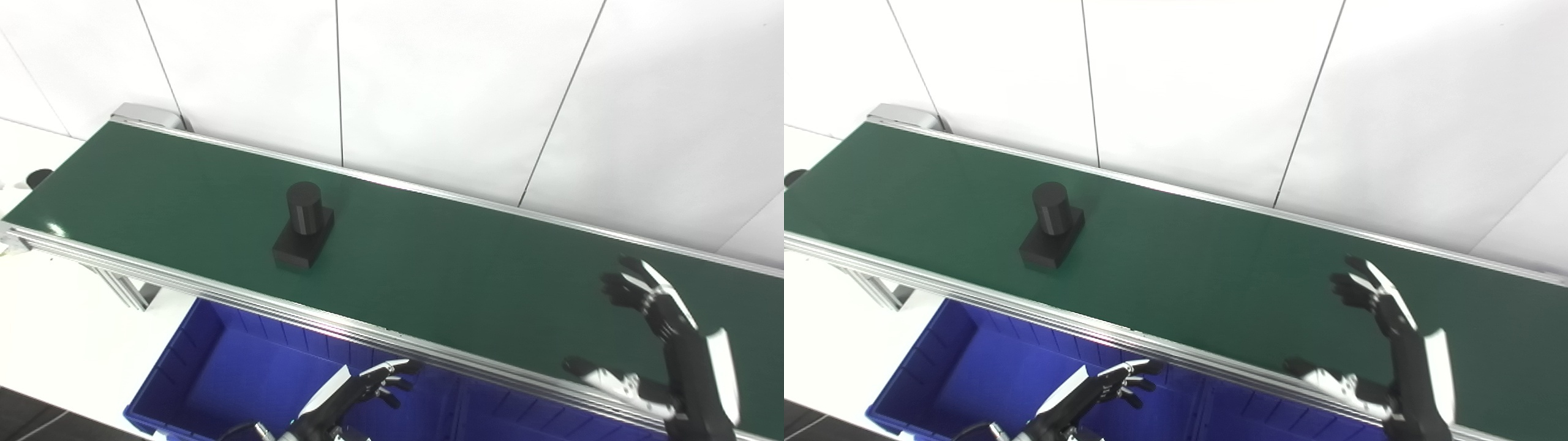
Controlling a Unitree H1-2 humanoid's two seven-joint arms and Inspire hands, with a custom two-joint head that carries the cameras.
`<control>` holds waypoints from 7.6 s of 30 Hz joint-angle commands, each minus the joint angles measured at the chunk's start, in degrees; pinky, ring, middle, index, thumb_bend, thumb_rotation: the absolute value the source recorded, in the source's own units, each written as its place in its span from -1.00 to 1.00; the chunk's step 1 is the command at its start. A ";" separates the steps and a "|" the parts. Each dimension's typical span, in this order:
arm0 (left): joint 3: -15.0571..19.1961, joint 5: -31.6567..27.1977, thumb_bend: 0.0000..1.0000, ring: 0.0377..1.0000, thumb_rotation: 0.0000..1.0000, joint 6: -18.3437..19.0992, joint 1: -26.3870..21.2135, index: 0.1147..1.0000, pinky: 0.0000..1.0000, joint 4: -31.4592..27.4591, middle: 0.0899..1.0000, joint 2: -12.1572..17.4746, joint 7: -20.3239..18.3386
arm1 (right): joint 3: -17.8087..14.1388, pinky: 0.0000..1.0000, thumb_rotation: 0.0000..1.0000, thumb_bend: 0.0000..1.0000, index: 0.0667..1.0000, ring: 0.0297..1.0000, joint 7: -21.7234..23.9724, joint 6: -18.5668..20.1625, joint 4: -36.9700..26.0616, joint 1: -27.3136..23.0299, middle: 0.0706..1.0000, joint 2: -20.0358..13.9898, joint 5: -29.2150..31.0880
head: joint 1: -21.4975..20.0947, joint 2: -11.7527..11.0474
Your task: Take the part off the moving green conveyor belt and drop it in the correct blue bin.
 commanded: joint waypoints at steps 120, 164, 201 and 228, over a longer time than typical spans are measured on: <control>-6.07 0.83 0.84 0.45 -0.63 -2.30 -0.61 0.63 0.23 -5.28 0.64 5.14 6.11 | 16.99 -0.24 -1.00 0.02 -0.07 -0.18 -26.58 2.86 55.66 -34.87 -0.06 21.46 -18.25 | -8.94 5.14; 6.59 -7.29 0.80 0.59 -0.64 -0.51 2.17 0.70 0.28 -12.52 0.71 2.42 -10.20 | 5.03 -0.22 -1.00 0.00 0.08 -0.26 -0.62 8.50 -5.07 9.74 -0.08 -2.69 -5.90 | -20.33 17.36; 12.38 -9.09 0.82 0.58 -0.63 -0.24 3.30 0.67 0.27 -13.49 0.67 3.29 -15.80 | 5.59 0.54 -0.45 0.40 0.78 0.76 -6.17 2.80 6.67 15.90 0.80 -2.73 -12.64 | -23.06 18.46; 13.22 -7.94 0.79 0.64 -0.65 -0.61 3.81 0.75 0.33 -12.65 0.72 2.83 -16.01 | 5.62 0.35 0.07 0.79 0.78 0.54 -7.29 -12.28 7.15 18.83 0.62 -2.81 -2.98 | -20.73 15.33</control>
